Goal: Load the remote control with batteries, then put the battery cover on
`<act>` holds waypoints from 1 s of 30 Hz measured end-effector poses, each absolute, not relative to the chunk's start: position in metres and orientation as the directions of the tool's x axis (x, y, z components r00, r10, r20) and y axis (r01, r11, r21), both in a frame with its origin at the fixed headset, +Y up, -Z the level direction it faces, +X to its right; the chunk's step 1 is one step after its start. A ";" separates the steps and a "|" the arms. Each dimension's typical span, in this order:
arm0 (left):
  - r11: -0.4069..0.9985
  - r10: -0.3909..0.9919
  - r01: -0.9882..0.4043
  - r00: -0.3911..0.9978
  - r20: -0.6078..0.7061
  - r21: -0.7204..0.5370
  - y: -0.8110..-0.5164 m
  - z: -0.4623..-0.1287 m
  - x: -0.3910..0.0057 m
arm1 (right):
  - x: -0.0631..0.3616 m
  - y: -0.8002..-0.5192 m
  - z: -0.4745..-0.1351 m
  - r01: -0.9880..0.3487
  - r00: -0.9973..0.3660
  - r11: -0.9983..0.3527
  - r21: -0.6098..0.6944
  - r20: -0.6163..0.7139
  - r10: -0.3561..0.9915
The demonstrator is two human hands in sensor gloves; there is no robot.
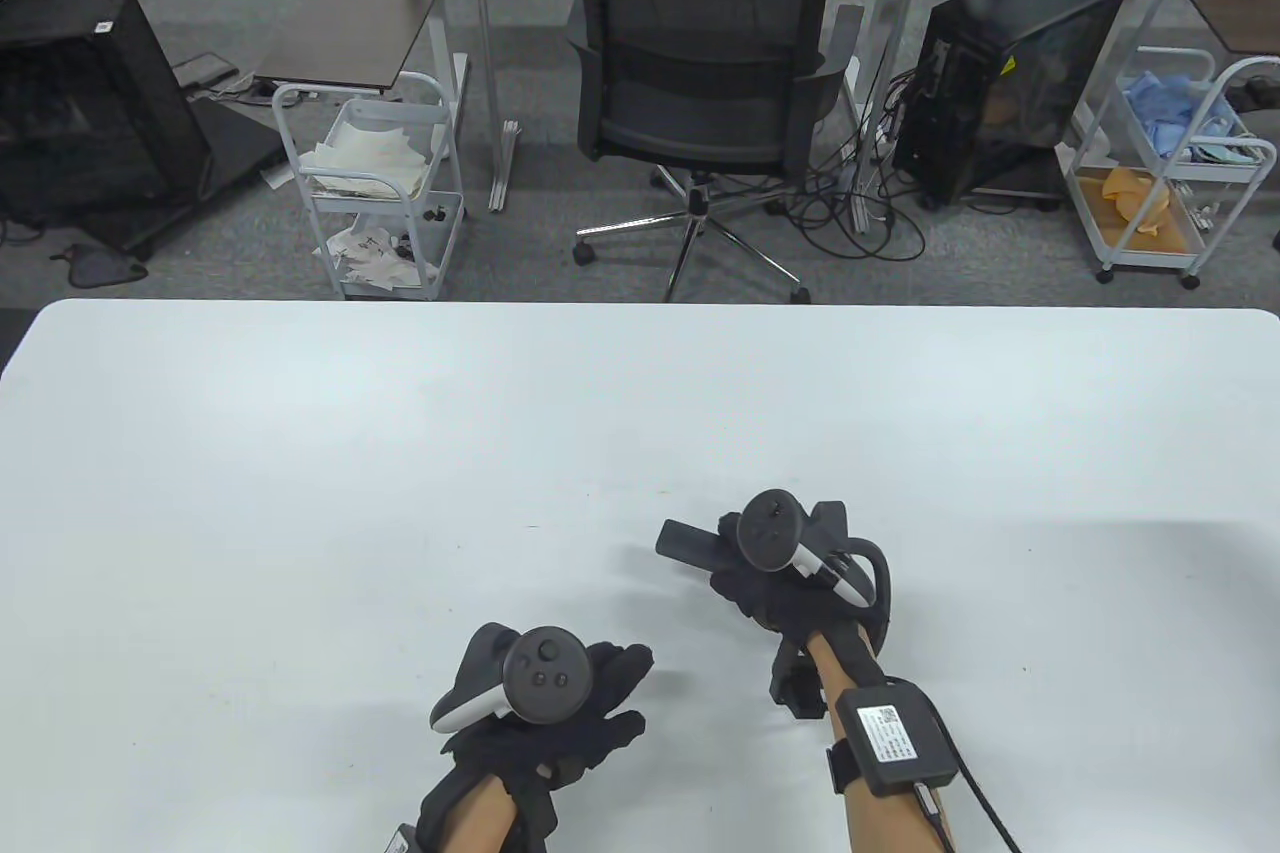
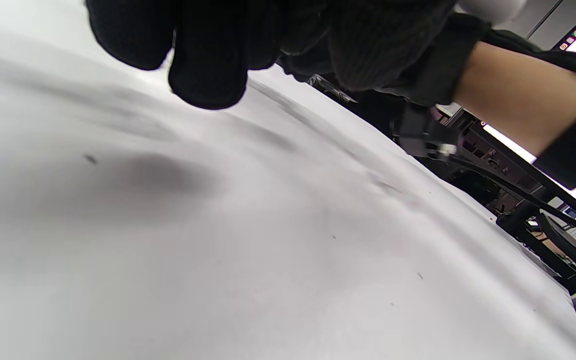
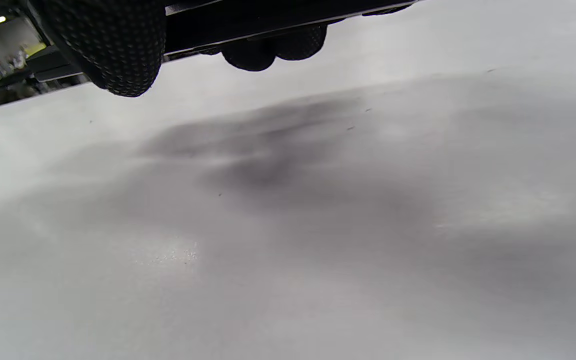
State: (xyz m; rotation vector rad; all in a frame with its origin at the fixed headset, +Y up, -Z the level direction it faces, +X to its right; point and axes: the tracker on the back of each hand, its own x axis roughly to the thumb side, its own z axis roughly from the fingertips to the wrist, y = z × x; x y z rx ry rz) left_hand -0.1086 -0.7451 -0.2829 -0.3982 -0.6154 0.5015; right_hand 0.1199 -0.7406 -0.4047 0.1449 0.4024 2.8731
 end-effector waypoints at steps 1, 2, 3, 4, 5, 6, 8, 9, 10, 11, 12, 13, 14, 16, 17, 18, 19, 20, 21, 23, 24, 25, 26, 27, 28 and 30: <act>0.806 0.553 -0.318 0.705 0.444 -0.499 -0.745 -0.283 -0.108 | 0.115 -0.744 -0.409 -0.201 -0.972 -0.937 0.286 0.061 0.227; 0.806 0.553 -0.317 0.704 0.446 -0.499 -0.746 -0.283 -0.107 | 0.111 -0.748 -0.412 -0.166 -0.979 -0.942 0.290 0.064 0.192; 0.806 0.554 -0.316 0.703 0.447 -0.501 -0.746 -0.283 -0.107 | 0.108 -0.751 -0.415 -0.134 -0.984 -0.948 0.288 0.070 0.161; 0.804 0.554 -0.314 0.703 0.445 -0.505 -0.746 -0.283 -0.106 | 0.105 -0.754 -0.417 -0.109 -0.988 -0.950 0.291 0.075 0.137; 0.804 0.554 -0.313 0.703 0.445 -0.506 -0.746 -0.283 -0.106 | 0.103 -0.756 -0.418 -0.095 -0.990 -0.950 0.296 0.076 0.122; 0.803 0.555 -0.314 0.703 0.444 -0.506 -0.745 -0.283 -0.107 | 0.102 -0.759 -0.419 -0.082 -0.991 -0.949 0.305 0.078 0.111; 0.802 0.558 -0.318 0.702 0.442 -0.505 -0.745 -0.283 -0.107 | 0.099 -0.762 -0.421 -0.073 -0.992 -0.947 0.312 0.078 0.102; 0.802 0.558 -0.319 0.702 0.442 -0.505 -0.745 -0.283 -0.107 | 0.099 -0.761 -0.421 -0.076 -0.991 -0.950 0.302 0.078 0.104; 0.802 0.557 -0.319 0.702 0.443 -0.504 -0.745 -0.283 -0.107 | 0.099 -0.761 -0.422 -0.079 -0.991 -0.950 0.301 0.076 0.107; 0.803 0.556 -0.317 0.704 0.443 -0.504 -0.745 -0.283 -0.107 | 0.098 -0.761 -0.422 -0.071 -0.993 -0.945 0.319 0.071 0.099; 0.804 0.555 -0.316 0.705 0.443 -0.504 -0.745 -0.283 -0.107 | 0.098 -0.761 -0.423 -0.066 -0.993 -0.942 0.330 0.068 0.094; 0.803 0.555 -0.315 0.704 0.444 -0.505 -0.745 -0.283 -0.107 | 0.098 -0.761 -0.423 -0.056 -0.994 -0.938 0.341 0.069 0.084; 0.803 0.556 -0.315 0.703 0.444 -0.506 -0.745 -0.283 -0.106 | 0.098 -0.761 -0.424 -0.055 -0.994 -0.938 0.342 0.070 0.084; 0.799 0.559 -0.315 0.702 0.441 -0.512 -0.746 -0.282 -0.106 | 0.101 -0.762 -0.424 -0.089 -0.991 -0.930 0.356 0.059 0.118; 0.798 0.560 -0.314 0.701 0.442 -0.514 -0.746 -0.282 -0.106 | 0.102 -0.763 -0.424 -0.111 -0.989 -0.923 0.368 0.053 0.140; 0.798 0.560 -0.314 0.702 0.441 -0.514 -0.746 -0.282 -0.106 | 0.103 -0.763 -0.424 -0.120 -0.987 -0.920 0.372 0.053 0.151; 0.798 0.560 -0.314 0.703 0.439 -0.515 -0.746 -0.282 -0.106 | 0.103 -0.763 -0.424 -0.119 -0.987 -0.918 0.377 0.058 0.151; 0.797 0.561 -0.314 0.703 0.438 -0.516 -0.746 -0.282 -0.106 | 0.104 -0.763 -0.424 -0.113 -0.987 -0.919 0.379 0.061 0.147; 0.795 0.562 -0.315 0.702 0.437 -0.518 -0.746 -0.282 -0.106 | 0.104 -0.764 -0.424 -0.111 -0.987 -0.919 0.378 0.064 0.146; 0.792 0.564 -0.314 0.703 0.433 -0.523 -0.746 -0.282 -0.106 | 0.104 -0.763 -0.422 -0.120 -0.985 -0.919 0.375 0.068 0.156; 0.791 0.566 -0.315 0.702 0.432 -0.524 -0.746 -0.282 -0.106 | 0.104 -0.763 -0.421 -0.120 -0.985 -0.921 0.372 0.071 0.157; 0.789 0.569 -0.318 0.701 0.429 -0.526 -0.746 -0.282 -0.106 | 0.106 -0.761 -0.419 -0.116 -0.985 -0.927 0.356 0.081 0.154; 0.786 0.573 -0.322 0.700 0.426 -0.528 -0.746 -0.282 -0.107 | 0.108 -0.757 -0.416 -0.117 -0.985 -0.939 0.322 0.087 0.152; 0.786 0.574 -0.323 0.700 0.426 -0.528 -0.746 -0.282 -0.107 | 0.110 -0.753 -0.413 -0.126 -0.983 -0.949 0.291 0.095 0.160; 0.784 0.575 -0.325 0.700 0.424 -0.528 -0.746 -0.282 -0.107 | 0.114 -0.746 -0.407 -0.153 -0.977 -0.960 0.233 0.111 0.183; 0.784 0.573 -0.322 0.703 0.421 -0.530 -0.746 -0.282 -0.108 | 0.123 -0.733 -0.392 -0.239 -0.950 -0.950 0.201 0.154 0.271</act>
